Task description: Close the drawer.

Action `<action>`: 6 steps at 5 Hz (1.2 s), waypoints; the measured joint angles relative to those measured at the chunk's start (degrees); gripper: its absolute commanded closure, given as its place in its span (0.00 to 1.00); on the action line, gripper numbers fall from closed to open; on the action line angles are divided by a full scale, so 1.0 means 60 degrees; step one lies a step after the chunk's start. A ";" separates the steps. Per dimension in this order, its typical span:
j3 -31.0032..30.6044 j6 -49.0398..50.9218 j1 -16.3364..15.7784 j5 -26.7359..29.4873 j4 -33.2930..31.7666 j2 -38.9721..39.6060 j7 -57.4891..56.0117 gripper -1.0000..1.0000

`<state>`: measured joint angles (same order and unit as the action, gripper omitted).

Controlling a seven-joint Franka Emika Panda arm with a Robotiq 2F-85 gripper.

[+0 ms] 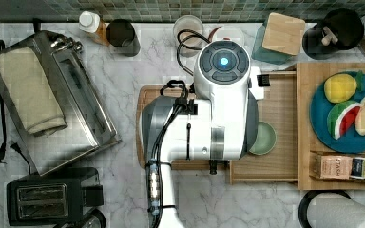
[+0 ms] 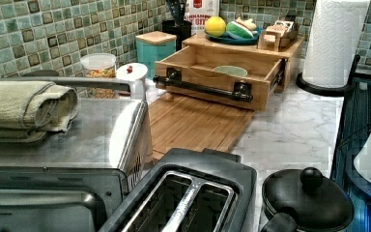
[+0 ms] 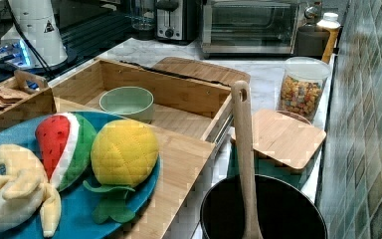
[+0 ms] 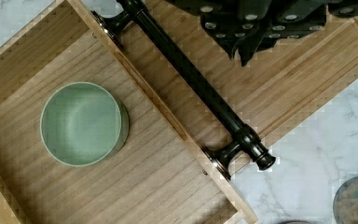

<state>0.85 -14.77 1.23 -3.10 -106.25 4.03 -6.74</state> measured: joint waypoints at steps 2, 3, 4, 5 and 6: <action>0.0002 -0.0107 -0.0003 -0.0008 -0.0065 0.0191 -0.0001 1.00; 0.0001 -0.0606 -0.0003 -0.0008 -0.0270 0.0206 -0.0349 1.00; -0.0018 -0.1648 -0.0009 -0.0008 -0.0727 0.0121 -0.1096 1.00; -0.0151 -0.1902 -0.0008 -0.0007 -0.1194 0.0062 -0.2335 1.00; -0.0402 -0.1923 -0.0023 0.0280 -0.1613 0.0061 -0.3169 1.00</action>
<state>-1.56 -26.31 1.08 -1.42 -115.93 4.40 -25.75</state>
